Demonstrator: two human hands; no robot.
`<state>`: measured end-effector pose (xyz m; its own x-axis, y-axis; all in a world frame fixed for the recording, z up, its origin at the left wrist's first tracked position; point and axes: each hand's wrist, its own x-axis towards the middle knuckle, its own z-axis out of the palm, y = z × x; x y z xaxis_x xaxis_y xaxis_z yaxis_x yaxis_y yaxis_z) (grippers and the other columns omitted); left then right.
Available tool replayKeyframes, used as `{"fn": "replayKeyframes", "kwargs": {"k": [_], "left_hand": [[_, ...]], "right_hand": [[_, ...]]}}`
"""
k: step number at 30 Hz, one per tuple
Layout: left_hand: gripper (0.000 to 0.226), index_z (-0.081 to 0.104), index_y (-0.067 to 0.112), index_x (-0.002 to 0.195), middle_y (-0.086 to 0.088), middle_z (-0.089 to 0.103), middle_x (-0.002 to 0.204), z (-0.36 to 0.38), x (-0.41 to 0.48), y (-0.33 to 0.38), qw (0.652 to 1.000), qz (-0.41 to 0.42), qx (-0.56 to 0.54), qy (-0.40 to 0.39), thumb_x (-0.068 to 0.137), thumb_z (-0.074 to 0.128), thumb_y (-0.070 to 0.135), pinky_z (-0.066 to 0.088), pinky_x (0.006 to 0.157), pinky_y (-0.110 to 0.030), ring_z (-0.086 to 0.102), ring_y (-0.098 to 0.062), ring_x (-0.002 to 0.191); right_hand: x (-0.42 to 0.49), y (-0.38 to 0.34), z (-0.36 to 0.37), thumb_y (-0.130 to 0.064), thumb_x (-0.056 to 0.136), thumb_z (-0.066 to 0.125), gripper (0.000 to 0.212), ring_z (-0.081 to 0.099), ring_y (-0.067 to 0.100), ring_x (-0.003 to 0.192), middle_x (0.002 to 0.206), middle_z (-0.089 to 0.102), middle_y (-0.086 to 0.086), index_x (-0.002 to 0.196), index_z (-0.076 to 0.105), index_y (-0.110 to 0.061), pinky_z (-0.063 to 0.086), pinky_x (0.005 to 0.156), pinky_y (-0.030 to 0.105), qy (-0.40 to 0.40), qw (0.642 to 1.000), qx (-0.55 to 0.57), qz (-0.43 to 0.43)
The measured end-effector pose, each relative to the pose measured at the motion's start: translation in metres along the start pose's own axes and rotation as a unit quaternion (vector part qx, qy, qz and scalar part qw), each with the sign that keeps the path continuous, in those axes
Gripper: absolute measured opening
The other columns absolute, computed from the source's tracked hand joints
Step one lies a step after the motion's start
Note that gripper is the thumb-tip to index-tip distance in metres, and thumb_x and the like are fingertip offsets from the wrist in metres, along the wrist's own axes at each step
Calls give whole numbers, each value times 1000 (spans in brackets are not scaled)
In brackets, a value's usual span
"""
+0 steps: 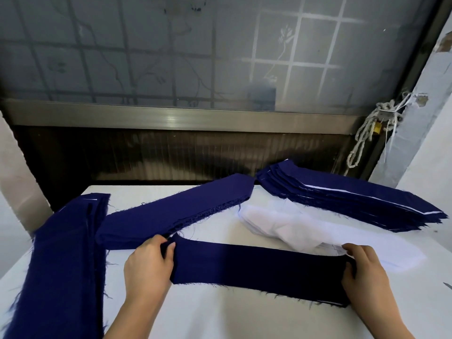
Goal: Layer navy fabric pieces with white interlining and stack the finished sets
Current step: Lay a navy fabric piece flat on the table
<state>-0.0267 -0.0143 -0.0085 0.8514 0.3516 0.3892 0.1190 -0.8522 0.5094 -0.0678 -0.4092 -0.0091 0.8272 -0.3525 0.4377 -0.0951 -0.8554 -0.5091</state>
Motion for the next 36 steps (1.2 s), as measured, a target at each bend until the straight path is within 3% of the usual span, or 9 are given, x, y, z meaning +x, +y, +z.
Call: {"fn": "replayKeyframes", "kwargs": {"k": [9,12,14,16,19,23,26,31,36], "left_hand": [[11,65,14,85,2,62,75,-1,-1,4,999,-11,32,-3,90,69,23,38,54,-31,53,-21,59],[9,68,6,83,-8,63,77,-2,-1,2,998,15,63,27,80,76,6,45,60,-41,57,-32,60],[11,68,4,83,-11,62,76,-2,-2,2,994,30,91,57,77,77,3,44,64,-46,57,-35,63],[13,68,3,81,-12,63,74,-2,-2,1,991,37,110,68,85,73,14,43,64,-47,57,-36,65],[47,70,4,80,-13,64,75,0,-3,-1,988,31,151,22,92,53,46,44,67,-46,58,-36,71],[54,69,9,82,-6,67,76,4,-1,1,985,23,169,-13,84,62,63,42,75,-42,59,-30,79],[51,63,12,72,0,63,69,5,0,0,988,27,152,-19,83,62,62,42,70,-37,57,-25,75],[43,58,14,74,3,59,65,4,-1,-1,991,64,116,-13,88,61,55,38,57,-32,51,-19,65],[32,60,19,101,9,59,73,0,-1,3,990,55,117,-51,92,55,49,41,64,-29,56,-15,75]], "right_hand": [[1,-1,-2,12,78,52,39,55,37,85,115,51,11,111,61,-7,40,71,37,13,996,-20,82],[4,2,-4,12,74,55,40,54,41,91,113,53,20,111,63,-2,43,71,41,50,990,-62,120],[4,3,-5,5,78,58,29,53,44,90,105,56,26,106,64,2,44,73,45,68,983,-98,137],[3,1,-4,-8,83,60,20,53,44,87,96,56,26,98,64,3,43,73,45,61,978,-132,150],[2,-2,-2,-27,86,60,29,52,40,90,91,58,23,87,62,2,41,75,44,22,968,-187,165],[3,-3,-4,-37,88,58,38,53,38,86,83,62,17,76,63,-2,42,71,41,-12,970,-207,127],[2,-6,-5,-37,89,61,37,51,32,72,66,55,5,64,52,-12,41,61,38,-35,988,-141,60],[1,-10,-10,-26,88,61,15,59,27,74,75,62,0,95,48,-22,44,61,37,-103,993,-57,15],[-1,-13,-11,-23,87,58,7,58,22,75,78,62,-2,92,54,-21,48,65,37,-118,989,-86,-3]]}}
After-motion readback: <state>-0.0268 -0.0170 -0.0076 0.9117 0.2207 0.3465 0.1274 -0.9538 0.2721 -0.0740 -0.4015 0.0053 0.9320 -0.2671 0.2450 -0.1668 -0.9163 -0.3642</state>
